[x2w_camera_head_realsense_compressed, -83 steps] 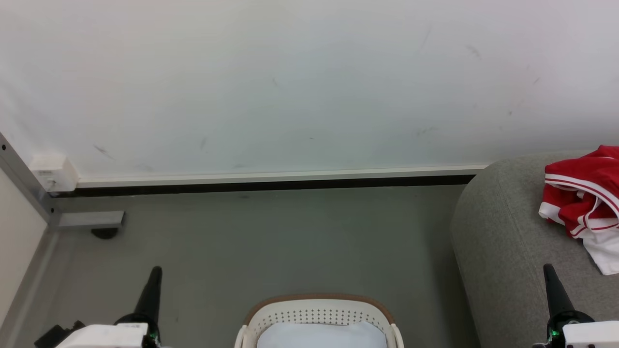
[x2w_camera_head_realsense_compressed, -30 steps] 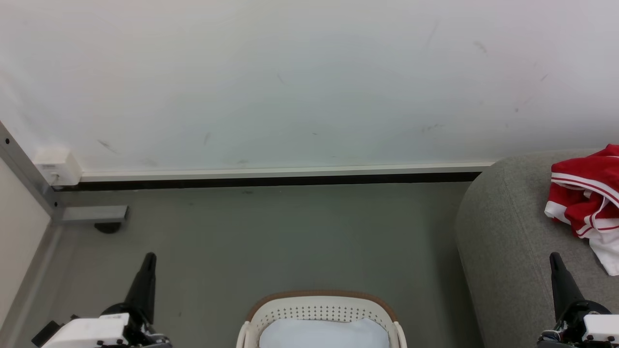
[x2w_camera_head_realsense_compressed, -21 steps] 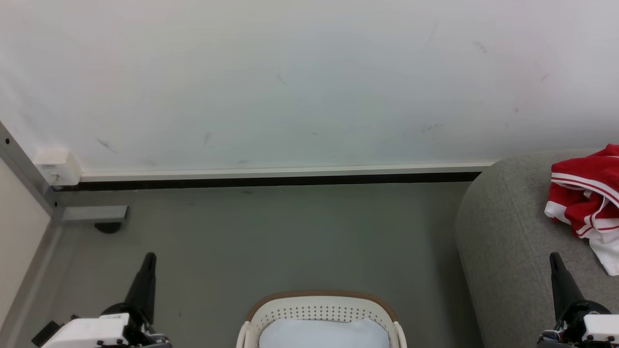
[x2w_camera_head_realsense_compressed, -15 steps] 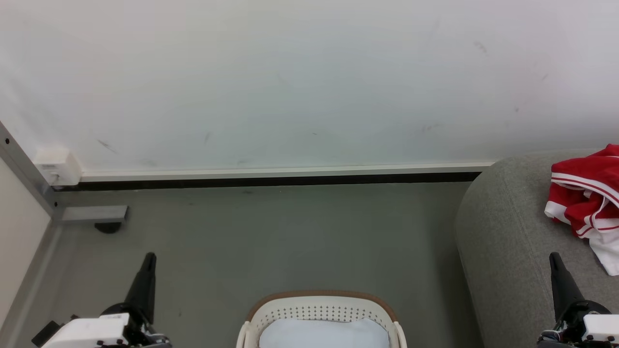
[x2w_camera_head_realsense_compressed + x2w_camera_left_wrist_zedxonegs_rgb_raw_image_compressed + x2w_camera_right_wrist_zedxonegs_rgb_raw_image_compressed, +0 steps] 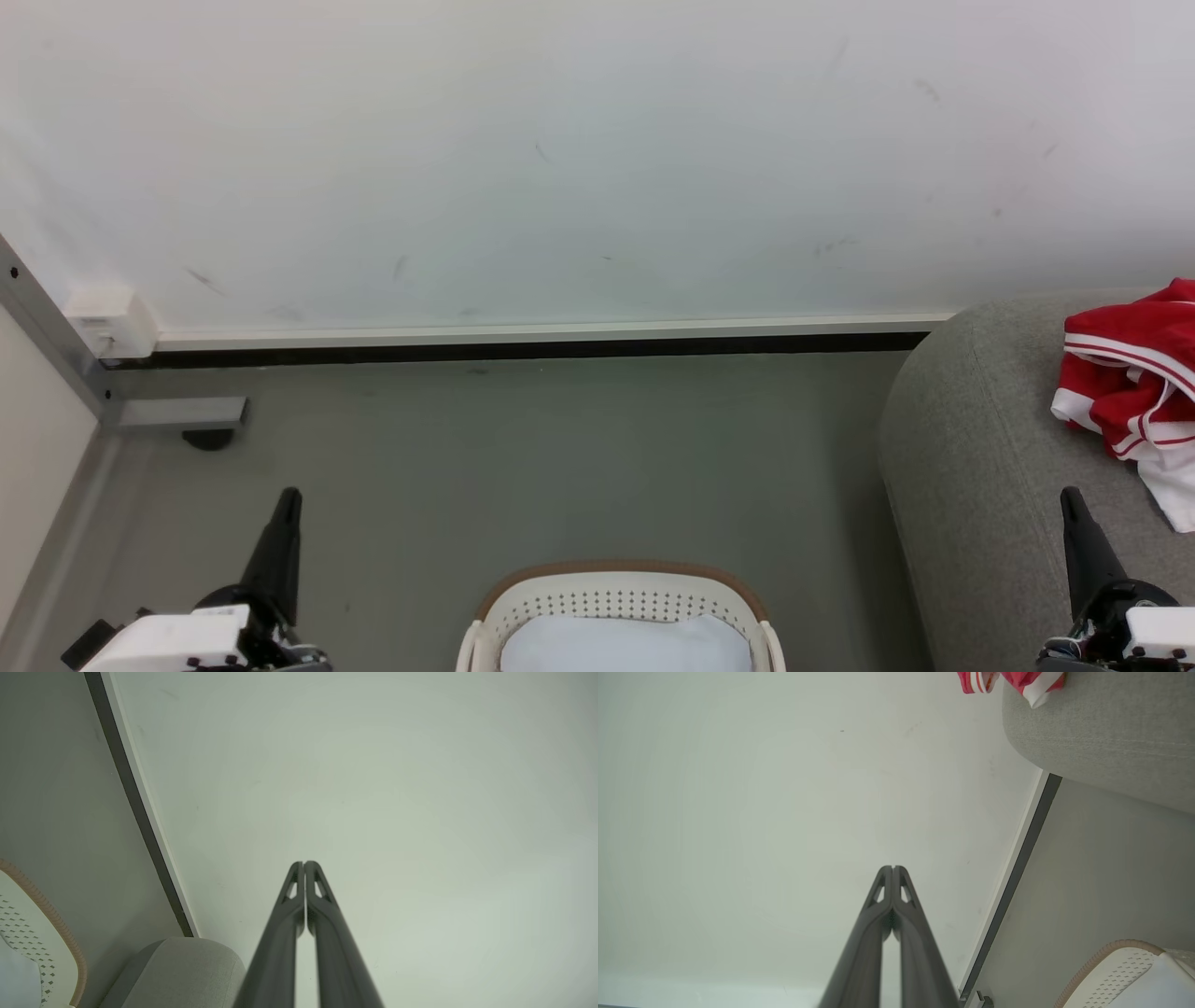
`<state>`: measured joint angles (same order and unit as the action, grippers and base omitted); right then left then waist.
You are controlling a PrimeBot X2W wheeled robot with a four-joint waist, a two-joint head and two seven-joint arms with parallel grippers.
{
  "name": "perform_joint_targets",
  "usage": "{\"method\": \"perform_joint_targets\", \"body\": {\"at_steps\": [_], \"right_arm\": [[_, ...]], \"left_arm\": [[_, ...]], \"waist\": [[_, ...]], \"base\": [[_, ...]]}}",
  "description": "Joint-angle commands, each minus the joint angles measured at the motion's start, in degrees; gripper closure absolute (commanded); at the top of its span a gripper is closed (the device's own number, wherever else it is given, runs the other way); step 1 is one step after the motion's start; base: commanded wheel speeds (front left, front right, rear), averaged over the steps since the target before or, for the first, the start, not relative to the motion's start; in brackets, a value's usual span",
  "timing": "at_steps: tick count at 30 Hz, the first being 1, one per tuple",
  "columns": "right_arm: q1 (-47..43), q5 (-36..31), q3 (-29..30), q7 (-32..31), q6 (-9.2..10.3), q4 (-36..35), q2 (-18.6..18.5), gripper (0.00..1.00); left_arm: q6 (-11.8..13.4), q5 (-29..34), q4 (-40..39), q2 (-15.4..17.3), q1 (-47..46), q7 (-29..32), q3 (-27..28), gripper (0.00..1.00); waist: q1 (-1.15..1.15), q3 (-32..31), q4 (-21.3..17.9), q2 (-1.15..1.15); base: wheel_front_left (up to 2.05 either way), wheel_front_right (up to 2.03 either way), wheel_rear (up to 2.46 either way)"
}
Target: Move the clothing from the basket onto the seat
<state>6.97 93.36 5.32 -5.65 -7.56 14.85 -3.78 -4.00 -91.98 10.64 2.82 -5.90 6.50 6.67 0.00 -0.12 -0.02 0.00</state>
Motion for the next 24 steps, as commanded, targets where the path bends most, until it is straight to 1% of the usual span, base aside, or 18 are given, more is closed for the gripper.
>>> {"method": "perform_joint_targets", "body": {"at_steps": [1,24], "right_arm": [[0.50,0.50,-0.13,0.18,0.14,-0.23,-0.47,1.00],[0.44,0.93,-0.49,0.54,0.14,-0.26,-0.80,1.00]], "left_arm": [[-0.29,-0.69,-0.16,0.08,-0.50,0.23,0.15,1.00],[-0.30,-0.69,-0.17,0.09,-0.50,0.23,0.15,1.00]], "waist": [[0.00,0.00,0.00,0.00],[0.00,0.00,0.00,0.00]], "base": [[0.00,0.00,0.00],[0.00,0.00,0.00]]}}
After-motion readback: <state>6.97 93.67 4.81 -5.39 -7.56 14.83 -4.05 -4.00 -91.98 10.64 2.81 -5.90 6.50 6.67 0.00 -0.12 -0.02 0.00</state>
